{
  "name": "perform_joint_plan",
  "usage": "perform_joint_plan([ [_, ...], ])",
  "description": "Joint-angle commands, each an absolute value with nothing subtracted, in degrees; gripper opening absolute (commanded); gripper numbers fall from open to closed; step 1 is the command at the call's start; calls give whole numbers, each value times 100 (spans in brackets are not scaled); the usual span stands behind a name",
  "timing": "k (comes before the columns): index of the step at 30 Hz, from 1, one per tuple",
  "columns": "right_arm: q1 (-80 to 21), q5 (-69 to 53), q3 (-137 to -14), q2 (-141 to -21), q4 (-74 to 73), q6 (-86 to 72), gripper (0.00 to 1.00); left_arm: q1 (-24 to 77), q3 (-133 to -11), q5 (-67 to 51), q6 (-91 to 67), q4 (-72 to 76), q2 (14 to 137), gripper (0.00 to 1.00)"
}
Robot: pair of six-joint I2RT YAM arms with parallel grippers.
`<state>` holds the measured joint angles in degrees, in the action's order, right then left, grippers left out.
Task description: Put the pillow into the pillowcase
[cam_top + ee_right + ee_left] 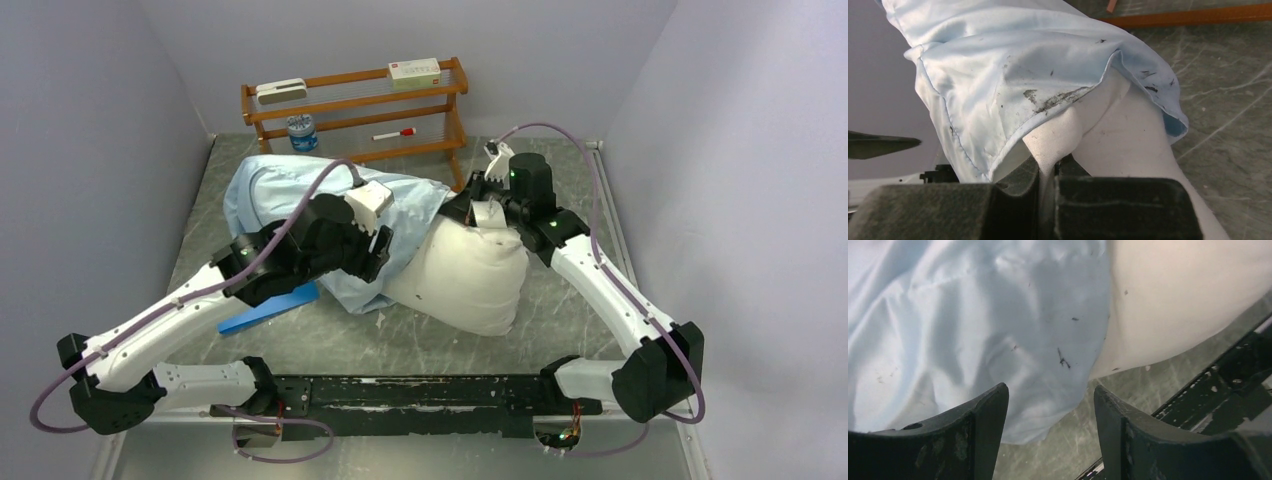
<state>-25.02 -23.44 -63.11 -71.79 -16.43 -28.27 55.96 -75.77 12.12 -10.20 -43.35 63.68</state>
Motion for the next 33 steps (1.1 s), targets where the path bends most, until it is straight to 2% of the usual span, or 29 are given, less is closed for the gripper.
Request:
perform_joint_plan([
  [1, -2502, -2584, -6205, -7301, -644, -3384, 0, 5772, -7170, 2039, -1348, -4396, 6418, 69],
  [8, -2504, -2541, -6231, -7377, -609, -3364, 0, 6042, -6779, 2772, -1357, -3658, 6740, 71],
  [12, -2502, -2521, -6199, -7365, -594, -3350, 0, 6119, -6666, 3318, -1407, -3463, 7012, 66],
  [14, -2500, -2552, -6140, -7349, -534, -3401, 0, 6166, -6645, 3309, -1325, -3306, 7092, 54],
  [16, -2500, -2558, -6055, -7337, -480, -3418, 2, 6234, -6737, 3174, -1289, -3205, 7143, 25],
  [17, -2504, -2557, -6015, -7331, -468, -3411, 4, 6300, -6825, 3120, -1273, -3182, 7179, 14],
  [18, -2503, -2554, -5944, -7326, -440, -3410, 7, 6367, -6930, 3029, -1236, -3149, 7202, 6],
  [20, -2500, -2543, -5847, -7329, -368, -3450, 12, 6513, -7192, 2876, -1190, -3105, 7253, 5],
  [25, -2498, -2508, -6119, -7439, -460, -3311, 33, 6690, -7904, 2044, -1137, -2700, 7295, 5],
  [27, -2500, -2326, -6441, -7477, -852, -3088, 34, 6691, -8040, 1635, -1188, -2324, 7252, 5],
  [29, -2490, -2127, -6584, -7473, -996, -2966, 33, 6689, -7991, 1219, -1236, -1843, 7166, 5],
  [33, -2491, -2323, -6283, -7468, -634, -3141, 12, 6689, -7898, 517, -1303, -1086, 7205, 5],
])
